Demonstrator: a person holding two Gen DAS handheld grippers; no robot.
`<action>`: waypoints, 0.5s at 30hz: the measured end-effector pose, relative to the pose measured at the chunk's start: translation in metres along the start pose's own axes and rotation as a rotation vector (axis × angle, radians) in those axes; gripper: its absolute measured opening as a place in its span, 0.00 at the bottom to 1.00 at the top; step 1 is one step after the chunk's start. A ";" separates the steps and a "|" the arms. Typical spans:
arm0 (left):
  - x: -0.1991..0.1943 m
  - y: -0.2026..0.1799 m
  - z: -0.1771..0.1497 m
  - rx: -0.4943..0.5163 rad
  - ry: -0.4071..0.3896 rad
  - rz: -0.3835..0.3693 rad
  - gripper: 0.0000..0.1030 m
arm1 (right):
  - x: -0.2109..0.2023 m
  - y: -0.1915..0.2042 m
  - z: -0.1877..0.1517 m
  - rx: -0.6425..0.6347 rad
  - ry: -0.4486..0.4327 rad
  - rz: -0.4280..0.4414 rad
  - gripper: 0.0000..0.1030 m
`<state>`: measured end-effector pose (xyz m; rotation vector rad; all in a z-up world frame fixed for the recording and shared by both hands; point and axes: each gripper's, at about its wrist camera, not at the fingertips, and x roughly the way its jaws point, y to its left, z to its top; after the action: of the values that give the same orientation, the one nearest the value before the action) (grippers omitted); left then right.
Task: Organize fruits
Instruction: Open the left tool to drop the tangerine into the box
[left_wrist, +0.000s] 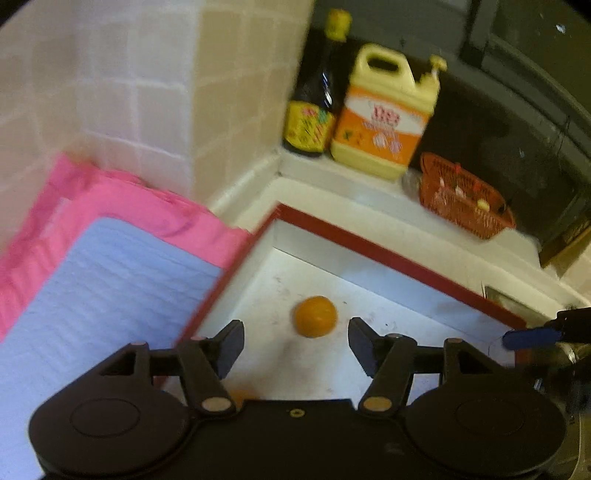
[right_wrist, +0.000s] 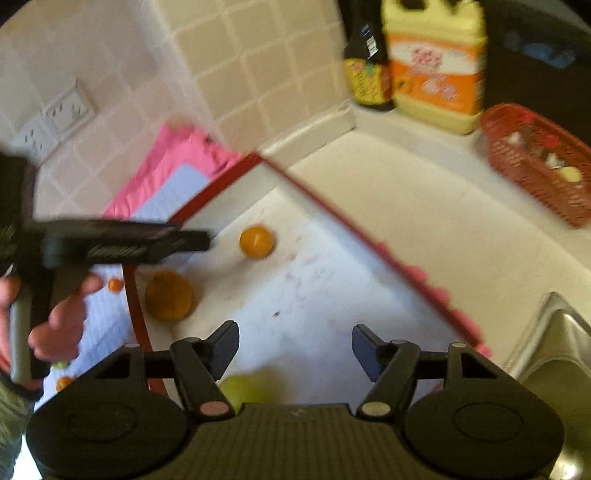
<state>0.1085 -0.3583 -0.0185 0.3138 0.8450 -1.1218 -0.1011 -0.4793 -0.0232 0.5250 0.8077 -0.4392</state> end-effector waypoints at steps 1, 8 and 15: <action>-0.012 0.006 -0.003 -0.016 -0.021 0.007 0.72 | -0.006 -0.004 0.001 0.015 -0.009 0.002 0.69; -0.093 0.043 -0.029 -0.097 -0.144 0.085 0.73 | -0.033 0.004 0.004 0.022 -0.053 0.015 0.70; -0.195 0.085 -0.073 -0.200 -0.273 0.235 0.73 | -0.033 0.061 0.005 -0.085 -0.050 0.076 0.71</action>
<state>0.1180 -0.1478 0.0597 0.0871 0.6524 -0.8307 -0.0846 -0.4288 0.0212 0.4628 0.7526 -0.3450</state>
